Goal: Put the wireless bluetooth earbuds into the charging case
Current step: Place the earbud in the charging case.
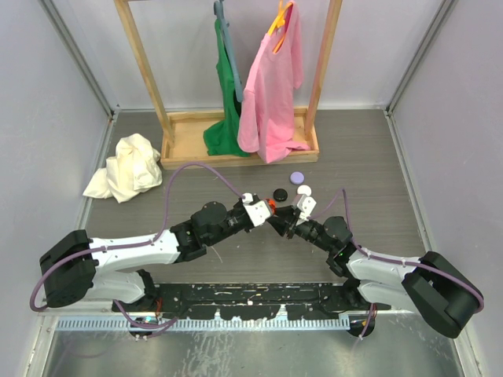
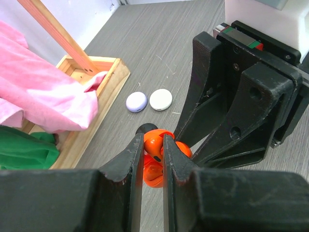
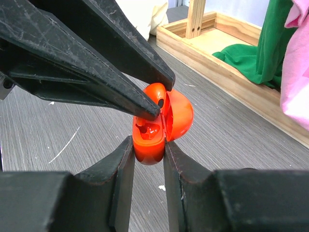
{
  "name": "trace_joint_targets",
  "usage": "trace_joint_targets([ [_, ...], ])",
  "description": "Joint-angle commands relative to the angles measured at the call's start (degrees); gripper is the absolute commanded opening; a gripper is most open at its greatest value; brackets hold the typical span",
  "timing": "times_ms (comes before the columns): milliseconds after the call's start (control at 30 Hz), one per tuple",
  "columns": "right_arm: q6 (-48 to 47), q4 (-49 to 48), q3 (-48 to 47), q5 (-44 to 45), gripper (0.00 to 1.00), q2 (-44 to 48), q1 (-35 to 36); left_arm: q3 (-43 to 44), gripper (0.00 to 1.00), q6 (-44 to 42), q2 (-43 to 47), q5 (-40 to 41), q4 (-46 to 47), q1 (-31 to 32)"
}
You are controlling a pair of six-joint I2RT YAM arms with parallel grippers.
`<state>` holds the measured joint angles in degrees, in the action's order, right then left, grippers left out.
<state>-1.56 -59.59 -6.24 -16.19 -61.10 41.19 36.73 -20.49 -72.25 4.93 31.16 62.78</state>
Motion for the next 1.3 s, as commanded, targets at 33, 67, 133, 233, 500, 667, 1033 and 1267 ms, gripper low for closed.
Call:
trace_joint_targets([
  [33,0.3,-4.4,-1.6,-0.3,0.01,1.2,0.3,1.2,0.00,-1.8,0.4,1.5,4.4,0.2],
  [67,0.3,-4.4,-1.6,-0.2,0.01,1.2,0.2,1.2,0.00,-1.9,0.5,1.4,4.0,0.2],
  [133,0.3,-4.4,-1.7,-0.2,0.01,1.3,0.3,1.4,0.00,-1.9,0.4,1.3,3.0,0.1],
  [233,0.3,-4.5,-1.5,0.1,0.01,1.5,0.3,1.2,0.00,-1.9,0.4,1.1,1.4,0.1],
  [500,0.5,-5.5,-1.0,0.9,0.01,1.9,0.3,1.3,0.00,-1.6,0.3,-1.8,-1.5,0.1],
  [667,0.8,-5.9,-0.8,0.9,0.01,2.0,0.3,1.5,0.05,-1.3,0.3,-1.1,-2.6,0.2],
  [1033,0.6,-5.8,-1.3,-0.5,0.01,0.7,0.3,4.3,0.47,7.4,6.5,1.3,-11.1,0.1],
  [1267,-0.1,-5.9,-1.3,-2.6,0.01,0.4,0.3,8.7,0.64,18.3,10.0,1.7,-23.0,-2.6],
])
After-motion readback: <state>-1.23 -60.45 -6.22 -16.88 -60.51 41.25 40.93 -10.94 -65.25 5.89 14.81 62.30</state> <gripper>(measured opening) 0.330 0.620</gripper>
